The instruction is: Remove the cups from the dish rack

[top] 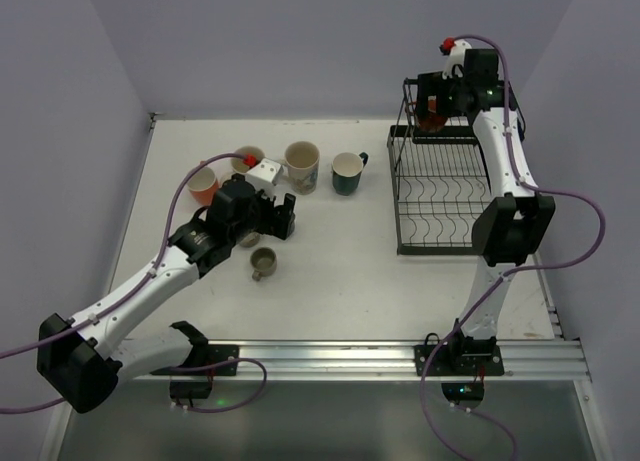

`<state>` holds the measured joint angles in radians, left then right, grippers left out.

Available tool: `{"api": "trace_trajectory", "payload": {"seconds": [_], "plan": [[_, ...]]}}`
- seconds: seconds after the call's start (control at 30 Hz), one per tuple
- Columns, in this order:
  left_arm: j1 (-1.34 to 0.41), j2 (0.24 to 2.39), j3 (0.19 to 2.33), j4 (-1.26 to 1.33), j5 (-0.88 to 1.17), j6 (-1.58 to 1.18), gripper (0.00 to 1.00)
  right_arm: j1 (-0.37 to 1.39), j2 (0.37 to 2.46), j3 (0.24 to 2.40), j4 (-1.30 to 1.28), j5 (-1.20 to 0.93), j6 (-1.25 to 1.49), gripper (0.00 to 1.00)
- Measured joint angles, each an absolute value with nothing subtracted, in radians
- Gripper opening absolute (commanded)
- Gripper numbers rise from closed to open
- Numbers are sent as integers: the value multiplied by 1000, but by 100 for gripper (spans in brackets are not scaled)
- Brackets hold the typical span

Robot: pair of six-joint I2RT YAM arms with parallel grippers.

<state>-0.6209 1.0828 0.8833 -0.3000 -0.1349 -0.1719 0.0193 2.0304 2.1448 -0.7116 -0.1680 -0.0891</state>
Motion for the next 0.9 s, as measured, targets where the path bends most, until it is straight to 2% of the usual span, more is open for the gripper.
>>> {"api": "trace_trajectory", "payload": {"seconds": [0.27, 0.37, 0.47, 0.5, 0.63, 0.9], "plan": [[-615, 1093, 883, -300, -134, -172, 100, 19, 2055, 2147, -715, -167, -94, 99], [-612, 1095, 883, -300, -133, -172, 100, 19, 2057, 2147, -715, -163, -94, 91], [-609, 1096, 883, -300, -133, -172, 100, 19, 2057, 2147, -710, -150, -94, 69], [-608, 1096, 883, -300, -133, -172, 100, 19, 2057, 2147, -710, -146, -92, 57], [-608, 1096, 883, -300, -133, -172, 100, 22, 2043, 2122, -688, -126, -86, 41], [-608, 1094, 883, -300, -126, -172, 100, 19, 1932, 1976, -569, -67, -71, 41]]}}
